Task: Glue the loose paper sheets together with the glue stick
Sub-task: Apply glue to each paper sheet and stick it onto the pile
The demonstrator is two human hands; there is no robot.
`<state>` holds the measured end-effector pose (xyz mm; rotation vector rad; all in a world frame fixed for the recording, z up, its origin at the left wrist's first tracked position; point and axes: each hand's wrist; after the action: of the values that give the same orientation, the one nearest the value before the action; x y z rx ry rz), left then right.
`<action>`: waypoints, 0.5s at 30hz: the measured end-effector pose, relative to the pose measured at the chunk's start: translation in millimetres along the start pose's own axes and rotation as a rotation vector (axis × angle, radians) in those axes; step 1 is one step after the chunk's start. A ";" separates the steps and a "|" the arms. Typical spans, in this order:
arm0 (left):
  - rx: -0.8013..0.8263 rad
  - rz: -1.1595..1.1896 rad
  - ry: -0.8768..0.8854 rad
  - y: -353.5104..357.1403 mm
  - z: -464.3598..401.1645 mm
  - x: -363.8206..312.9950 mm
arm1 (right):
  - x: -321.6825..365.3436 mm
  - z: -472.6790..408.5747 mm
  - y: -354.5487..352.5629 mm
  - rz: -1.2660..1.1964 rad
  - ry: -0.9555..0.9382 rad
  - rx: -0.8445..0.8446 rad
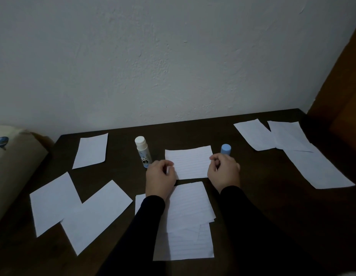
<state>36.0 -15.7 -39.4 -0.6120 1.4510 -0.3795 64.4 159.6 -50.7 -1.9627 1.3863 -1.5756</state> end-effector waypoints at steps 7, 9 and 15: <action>-0.016 -0.099 0.033 2.6 -1.4 -2.9 | -1.5 -1.3 4.0 0.185 -0.033 0.092; -0.016 -0.089 0.018 3.4 -2.2 -4.0 | -1.4 -1.4 4.5 0.200 -0.035 0.080; -0.055 -0.228 0.179 6.7 -2.8 -1.4 | 2.1 -0.4 2.2 0.194 -0.196 0.182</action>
<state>32.3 -10.0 -42.2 -0.8077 1.5699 -0.5870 62.8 157.0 -50.8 -1.7647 1.2648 -1.3335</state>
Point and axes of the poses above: each hand's wrist, its own z-axis away from the middle knuckle, its own y-axis out of the palm, x = y × z, and after that the axes turned 13 degrees about -y, right-handed
